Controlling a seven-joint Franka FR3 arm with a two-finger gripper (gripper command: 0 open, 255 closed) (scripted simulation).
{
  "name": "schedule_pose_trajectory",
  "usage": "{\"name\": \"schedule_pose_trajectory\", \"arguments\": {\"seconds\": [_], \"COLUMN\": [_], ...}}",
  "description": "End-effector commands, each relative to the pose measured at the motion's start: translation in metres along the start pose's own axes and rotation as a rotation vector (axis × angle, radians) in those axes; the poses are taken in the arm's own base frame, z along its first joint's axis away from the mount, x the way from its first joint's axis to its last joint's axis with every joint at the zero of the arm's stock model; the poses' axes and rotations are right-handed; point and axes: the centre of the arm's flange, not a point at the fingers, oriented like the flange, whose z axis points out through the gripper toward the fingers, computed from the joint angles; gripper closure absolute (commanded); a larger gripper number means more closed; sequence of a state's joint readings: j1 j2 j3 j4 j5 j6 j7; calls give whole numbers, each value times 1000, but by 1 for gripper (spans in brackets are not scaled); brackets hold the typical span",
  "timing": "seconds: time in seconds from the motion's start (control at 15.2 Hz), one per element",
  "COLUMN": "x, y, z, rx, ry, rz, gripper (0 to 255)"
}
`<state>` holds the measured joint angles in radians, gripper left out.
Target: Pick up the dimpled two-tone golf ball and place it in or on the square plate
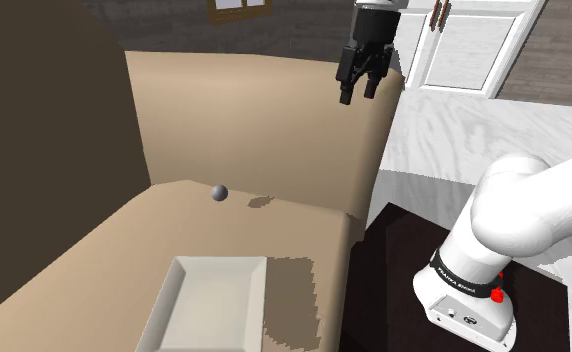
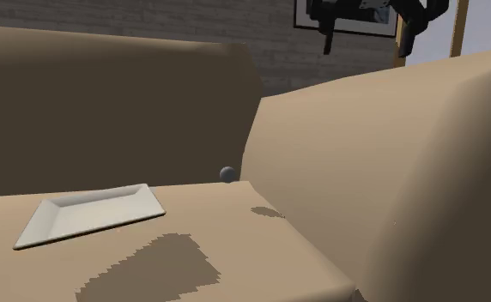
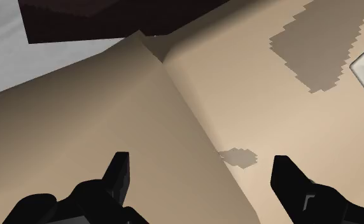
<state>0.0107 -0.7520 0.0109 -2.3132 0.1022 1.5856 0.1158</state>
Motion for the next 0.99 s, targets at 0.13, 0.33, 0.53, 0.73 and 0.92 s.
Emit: {"name": "schedule_pose_trajectory", "arguments": {"seconds": [0.13, 0.33, 0.53, 0.73, 0.92], "x": [14, 36, 57, 78, 99], "y": [-14, -35, -57, -79, -101], "z": [17, 41, 66, 91, 115], "rx": [6, 15, 24, 33, 42], "ry": [-2, -4, -6, -8, -11], "rz": [-4, -9, -14, -19, -25], "gripper": [0, 0, 0, 0, 0]}}
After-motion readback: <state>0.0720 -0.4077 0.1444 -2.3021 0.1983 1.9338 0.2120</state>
